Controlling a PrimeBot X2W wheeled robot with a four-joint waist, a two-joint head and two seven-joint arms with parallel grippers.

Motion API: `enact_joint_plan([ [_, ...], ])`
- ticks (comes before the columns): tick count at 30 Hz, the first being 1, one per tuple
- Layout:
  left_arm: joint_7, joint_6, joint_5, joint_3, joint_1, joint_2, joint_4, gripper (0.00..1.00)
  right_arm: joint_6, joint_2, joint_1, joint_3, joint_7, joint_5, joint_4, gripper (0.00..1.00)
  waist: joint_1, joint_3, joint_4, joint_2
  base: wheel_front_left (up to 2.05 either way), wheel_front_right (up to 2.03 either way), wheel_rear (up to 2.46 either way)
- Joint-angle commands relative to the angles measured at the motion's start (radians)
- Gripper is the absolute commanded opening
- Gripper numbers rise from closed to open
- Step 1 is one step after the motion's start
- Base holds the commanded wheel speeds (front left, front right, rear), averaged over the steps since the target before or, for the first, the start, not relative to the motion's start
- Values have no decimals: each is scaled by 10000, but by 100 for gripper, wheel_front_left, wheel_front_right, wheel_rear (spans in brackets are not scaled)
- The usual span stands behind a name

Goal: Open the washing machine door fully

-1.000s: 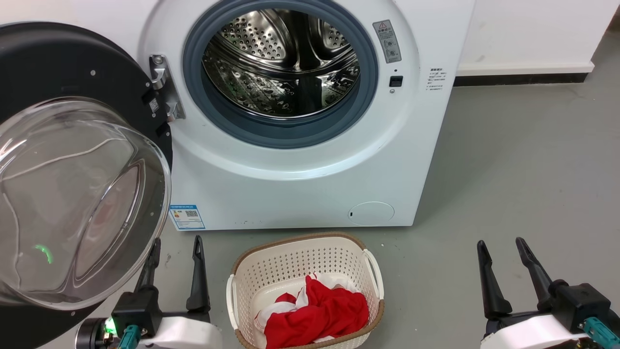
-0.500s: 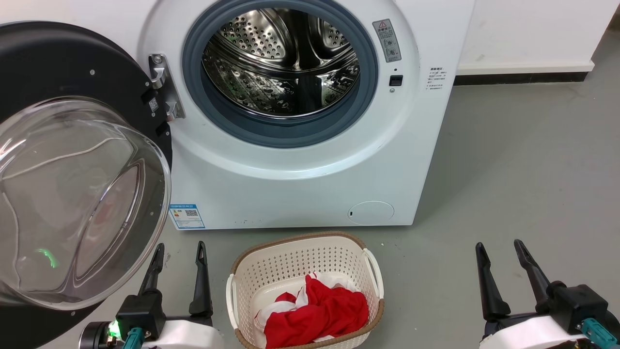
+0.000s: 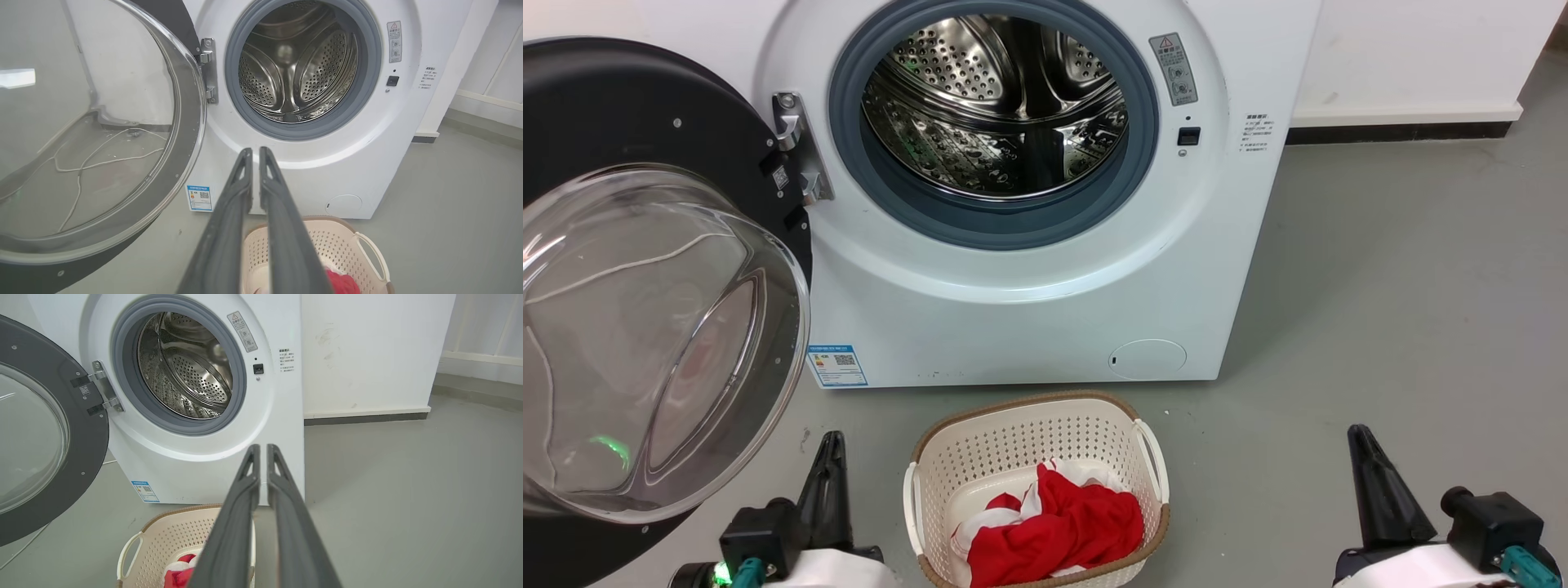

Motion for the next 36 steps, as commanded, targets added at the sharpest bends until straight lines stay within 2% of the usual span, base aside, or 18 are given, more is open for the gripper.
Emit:
enact_joint_plan([
  [1,103,-89,-387,135,-278,35,-80,0,0,-9,-130,-3,26,425,-149,0,0,5,4,-1,0,0,0],
  [17,809,-457,-3472,398,-532,4,102,0,-1,-194,-618,-82,517,3665,302,0,0,57,43,-1,0,0,0],
  [36,1537,-820,-6428,711,-832,-26,359,0,-2,-285,-1007,-202,1018,6689,678,0,0,120,90,-1,0,0,0],
])
